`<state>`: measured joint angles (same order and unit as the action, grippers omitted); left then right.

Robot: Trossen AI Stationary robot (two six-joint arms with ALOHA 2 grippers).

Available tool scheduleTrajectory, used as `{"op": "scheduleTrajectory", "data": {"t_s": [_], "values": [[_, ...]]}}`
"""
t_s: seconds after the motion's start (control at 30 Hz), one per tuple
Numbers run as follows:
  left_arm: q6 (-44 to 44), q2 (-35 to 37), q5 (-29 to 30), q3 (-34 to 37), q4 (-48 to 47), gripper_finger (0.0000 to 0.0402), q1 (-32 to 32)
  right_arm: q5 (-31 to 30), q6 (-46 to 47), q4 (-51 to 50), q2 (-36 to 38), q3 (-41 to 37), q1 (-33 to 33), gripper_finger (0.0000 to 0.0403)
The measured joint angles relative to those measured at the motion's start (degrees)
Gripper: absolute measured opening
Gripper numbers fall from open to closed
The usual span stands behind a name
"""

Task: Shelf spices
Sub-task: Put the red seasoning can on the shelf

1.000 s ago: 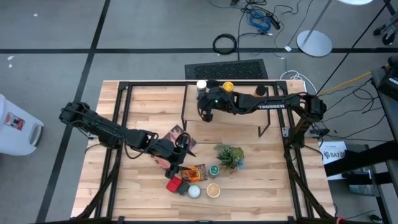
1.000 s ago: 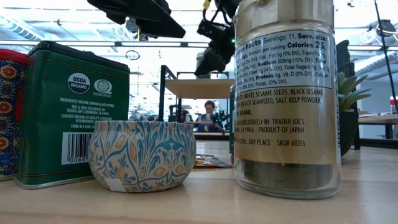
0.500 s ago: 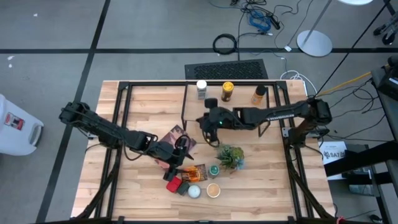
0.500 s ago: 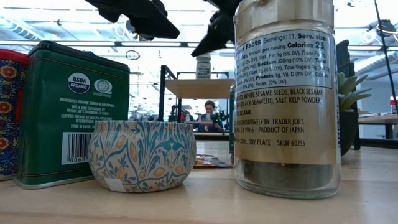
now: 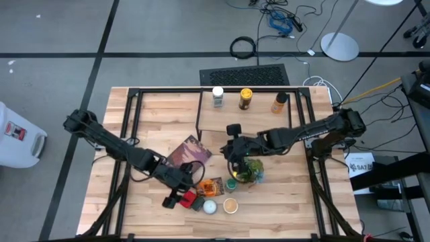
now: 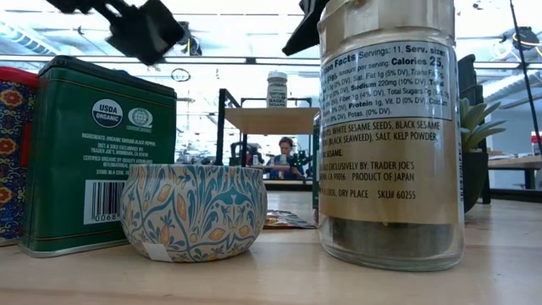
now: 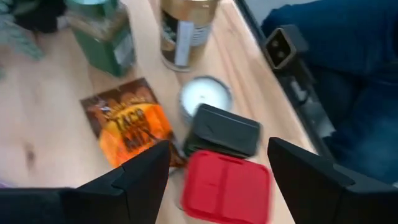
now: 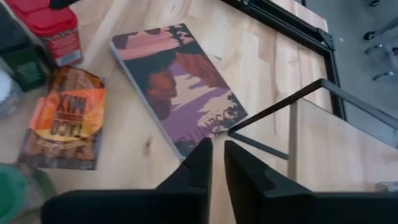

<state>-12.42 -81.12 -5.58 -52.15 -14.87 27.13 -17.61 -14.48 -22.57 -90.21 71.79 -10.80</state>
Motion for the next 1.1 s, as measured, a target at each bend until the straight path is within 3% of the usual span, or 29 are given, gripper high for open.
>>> {"op": "scheduleTrajectory", "data": {"t_s": [0.23,0.43,0.63,0.97,1.1], "values": [[-4.0,0.8,1.7,-4.9,-7.1,0.0279,5.6,0.0,3.6,-1.5,0.0,0.0,-1.9,0.0084],[-9.8,0.7,11.2,-5.1,-8.8,0.0279,9.2,0.0,6.2,-1.7,0.0,0.0,-4.0,0.0133],[-17.4,-0.6,14.9,-5.2,-8.6,0.0279,11.6,3.4,8.4,-1.7,0.0,0.0,-5.9,0.0169],[-34.3,-7.5,18.1,-5.2,-6.4,0.0279,14.2,5.8,10.4,-1.7,0.0,0.0,-9.3,0.0190],[-40.4,-8.5,23.1,-5.2,-7.5,0.0279,15.1,5.7,10.4,-1.8,0.0,0.0,-10.4,0.0188]]}}
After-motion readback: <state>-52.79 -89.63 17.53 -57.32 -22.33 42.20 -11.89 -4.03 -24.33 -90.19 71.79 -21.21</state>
